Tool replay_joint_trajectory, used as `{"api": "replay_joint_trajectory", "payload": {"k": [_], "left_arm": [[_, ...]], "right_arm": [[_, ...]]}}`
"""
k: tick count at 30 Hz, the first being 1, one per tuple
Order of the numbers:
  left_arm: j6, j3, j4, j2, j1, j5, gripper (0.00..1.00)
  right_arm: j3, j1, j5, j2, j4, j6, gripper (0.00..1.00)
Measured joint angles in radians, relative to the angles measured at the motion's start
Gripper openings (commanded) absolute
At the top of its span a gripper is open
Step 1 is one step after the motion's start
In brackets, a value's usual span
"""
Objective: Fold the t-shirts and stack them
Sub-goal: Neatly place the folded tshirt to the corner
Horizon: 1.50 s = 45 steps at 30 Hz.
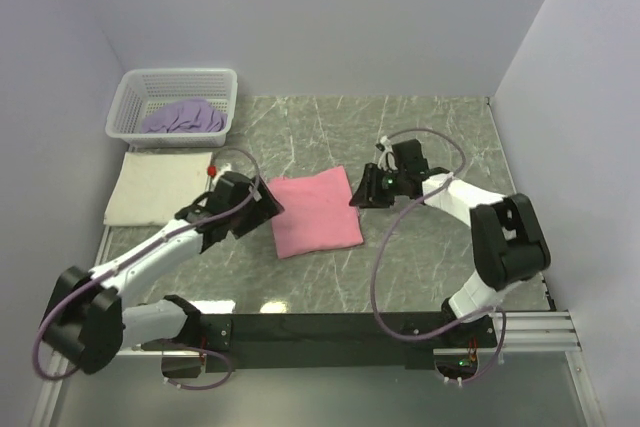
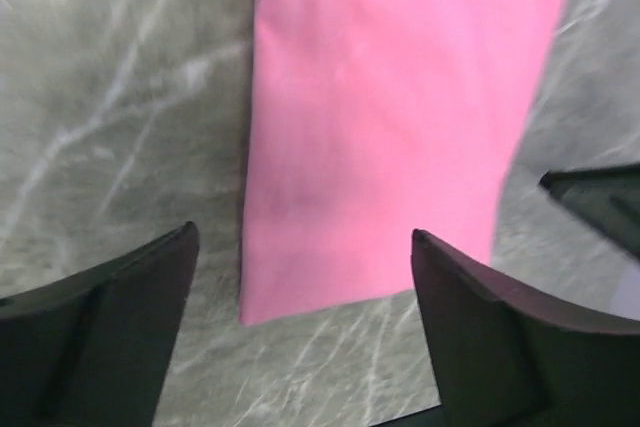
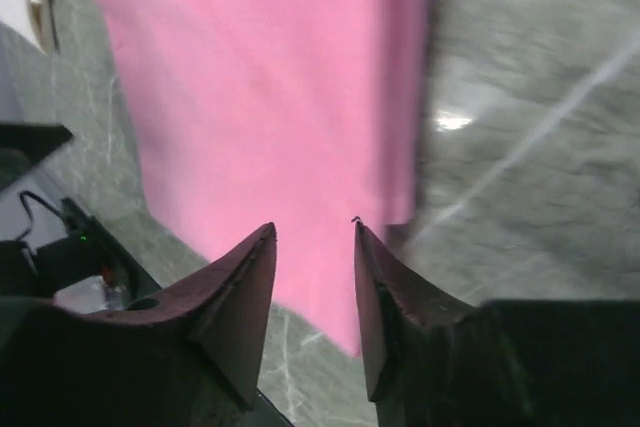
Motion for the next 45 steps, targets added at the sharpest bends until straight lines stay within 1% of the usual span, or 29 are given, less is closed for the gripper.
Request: {"api": "replay_joint_trajectory", "payload": {"k": [1,3,5,8,10,13,15,17,20,23,28,32,35,36,38,39,41,42,45], "left_arm": [[0.007,0.011,-0.015,-0.033,0.021,-0.001,0.98],[0.021,0.024,-0.036,-0.085,0.069,-0.001,1.00],[0.043,0.027,-0.057,-0.124,0.133,0.004,0.99],[0.075,0.025,-0.092,-0.142,0.232,0.020,0.99],[0.094,0.002,-0.096,-0.143,0.299,0.053,0.99],[0.109,-0.054,-0.100,-0.147,0.376,0.109,0.99],[0.113,-0.093,-0.107,-0.153,0.406,0.134,0.99],[0.114,-0.122,-0.121,-0.165,0.412,0.156,0.99],[0.116,-0.140,-0.136,-0.190,0.415,0.181,0.99],[0.116,-0.140,-0.134,-0.208,0.416,0.192,0.99],[0.116,-0.148,-0.134,-0.212,0.416,0.195,0.99],[0.116,-0.155,-0.138,-0.212,0.416,0.195,0.99],[0.116,-0.155,-0.134,-0.213,0.416,0.197,0.99],[0.116,-0.155,-0.134,-0.213,0.416,0.200,0.99],[0.117,-0.156,-0.129,-0.213,0.416,0.205,0.99],[0.117,-0.160,-0.119,-0.211,0.416,0.212,0.99],[0.116,-0.166,-0.103,-0.201,0.417,0.225,0.99],[0.116,-0.171,-0.092,-0.193,0.419,0.233,0.99],[0.111,-0.181,-0.061,-0.167,0.422,0.251,1.00]], "right_arm": [[0.016,0.028,0.034,-0.037,-0.027,-0.013,0.53],[0.063,0.109,0.106,-0.092,-0.078,-0.042,0.57],[0.119,0.220,0.183,-0.130,-0.123,-0.075,0.58],[0.188,0.391,0.286,-0.138,-0.163,-0.112,0.59],[0.228,0.520,0.364,-0.120,-0.200,-0.139,0.59],[0.293,0.667,0.448,-0.054,-0.265,-0.182,0.59],[0.351,0.751,0.515,0.017,-0.311,-0.219,0.59],[0.404,0.819,0.581,0.090,-0.341,-0.251,0.59],[0.455,0.884,0.655,0.179,-0.372,-0.286,0.59],[0.490,0.919,0.719,0.249,-0.401,-0.316,0.58],[0.516,0.937,0.811,0.325,-0.418,-0.344,0.56],[0.516,0.938,0.875,0.349,-0.420,-0.354,0.53],[0.516,0.941,0.920,0.349,-0.417,-0.361,0.48],[0.516,0.941,0.929,0.350,-0.418,-0.365,0.42],[0.516,0.941,0.948,0.354,-0.418,-0.374,0.34],[0.516,0.941,0.951,0.357,-0.418,-0.376,0.22],[0.516,0.941,0.958,0.362,-0.418,-0.383,0.09],[0.515,0.941,0.958,0.363,-0.419,-0.385,0.00],[0.509,0.940,0.955,0.361,-0.410,-0.390,0.00]]}}
